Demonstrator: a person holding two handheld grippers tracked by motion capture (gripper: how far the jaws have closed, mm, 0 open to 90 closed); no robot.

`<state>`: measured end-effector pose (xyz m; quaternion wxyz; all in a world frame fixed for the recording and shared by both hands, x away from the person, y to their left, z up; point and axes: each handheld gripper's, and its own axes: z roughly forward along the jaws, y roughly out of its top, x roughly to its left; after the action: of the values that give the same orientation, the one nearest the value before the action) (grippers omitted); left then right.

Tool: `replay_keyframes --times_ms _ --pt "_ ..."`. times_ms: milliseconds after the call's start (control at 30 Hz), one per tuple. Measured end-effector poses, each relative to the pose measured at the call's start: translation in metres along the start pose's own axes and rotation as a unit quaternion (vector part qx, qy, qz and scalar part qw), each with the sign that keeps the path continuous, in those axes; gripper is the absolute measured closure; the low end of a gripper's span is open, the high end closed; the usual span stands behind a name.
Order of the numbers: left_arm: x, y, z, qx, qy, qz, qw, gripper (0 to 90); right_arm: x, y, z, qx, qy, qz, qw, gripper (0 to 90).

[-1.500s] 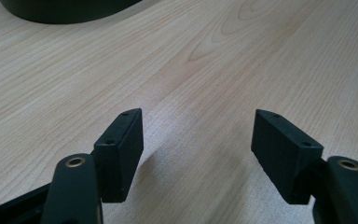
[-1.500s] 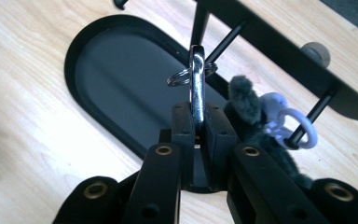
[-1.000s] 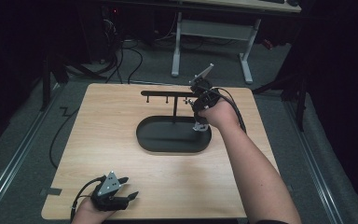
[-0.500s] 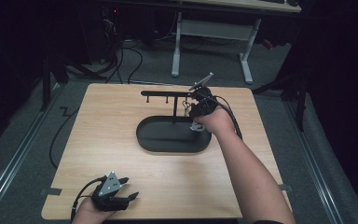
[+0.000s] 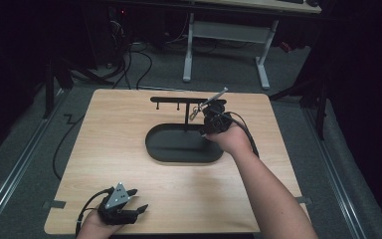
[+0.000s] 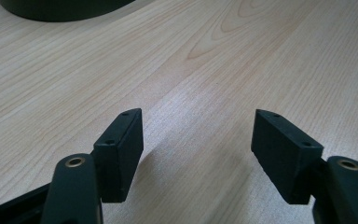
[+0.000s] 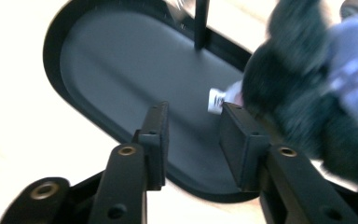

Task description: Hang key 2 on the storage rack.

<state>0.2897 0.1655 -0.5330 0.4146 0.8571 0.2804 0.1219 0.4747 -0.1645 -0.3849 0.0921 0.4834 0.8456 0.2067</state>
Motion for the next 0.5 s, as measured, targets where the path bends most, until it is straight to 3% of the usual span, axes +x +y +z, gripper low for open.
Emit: replay_keyframes --times_ms 333,500 --pt "0.0 0.0 0.0 0.001 0.0 0.0 1.0 34.5 0.004 -0.047 0.016 -0.027 0.009 -0.005 0.9996 52.4" --pt "0.0 0.0 0.0 -0.005 0.0 -0.006 1.0 34.5 0.008 -0.086 0.025 -0.06 0.002 -0.008 0.9982 46.6"
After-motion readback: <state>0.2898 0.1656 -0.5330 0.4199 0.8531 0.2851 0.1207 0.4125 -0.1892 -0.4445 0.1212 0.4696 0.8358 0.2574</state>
